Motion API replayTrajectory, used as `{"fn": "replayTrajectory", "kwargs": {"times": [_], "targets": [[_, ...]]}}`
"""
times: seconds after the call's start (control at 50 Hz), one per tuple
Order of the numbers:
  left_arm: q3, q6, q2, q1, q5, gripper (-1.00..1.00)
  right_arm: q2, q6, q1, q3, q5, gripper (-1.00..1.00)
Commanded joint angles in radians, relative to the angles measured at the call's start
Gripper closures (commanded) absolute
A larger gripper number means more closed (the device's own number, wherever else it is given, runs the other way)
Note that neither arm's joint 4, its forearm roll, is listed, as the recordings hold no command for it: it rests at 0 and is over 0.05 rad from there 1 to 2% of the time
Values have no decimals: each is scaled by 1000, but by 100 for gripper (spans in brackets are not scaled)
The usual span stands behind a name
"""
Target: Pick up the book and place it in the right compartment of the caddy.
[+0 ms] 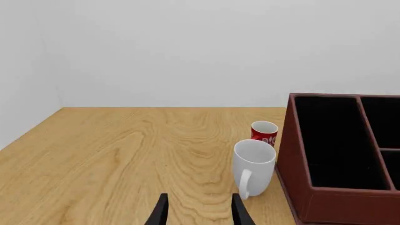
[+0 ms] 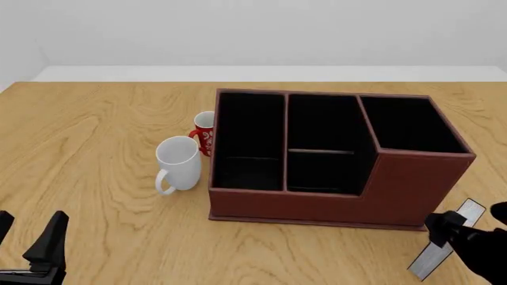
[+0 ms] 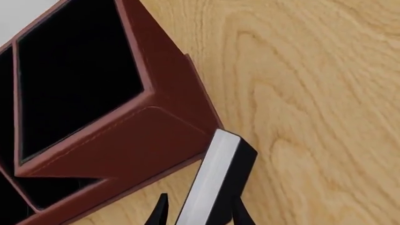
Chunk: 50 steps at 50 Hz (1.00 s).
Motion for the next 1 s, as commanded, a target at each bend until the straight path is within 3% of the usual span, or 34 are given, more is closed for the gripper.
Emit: {"fn": "replayTrajectory", "kwargs": {"times": [0.02, 0.24, 0.32, 0.34, 0.6, 0.66, 1.0], "targets": [[0, 0, 0, 0, 0, -100, 62, 3, 4, -7, -42, -100], [0, 0, 0, 0, 0, -100, 137, 6, -11, 25, -112, -100], [0, 0, 0, 0, 0, -100, 159, -2, -56, 59, -137, -100], [0, 0, 0, 0, 0, -100, 158, -7, -48, 60, -136, 100], [0, 0, 0, 0, 0, -100, 93, -12, -101, 118, -106, 100], [0, 0, 0, 0, 0, -100, 60, -45, -124, 115, -56, 100], [0, 0, 0, 0, 0, -100, -245, -87, -237, 79, 277, 100]]}}
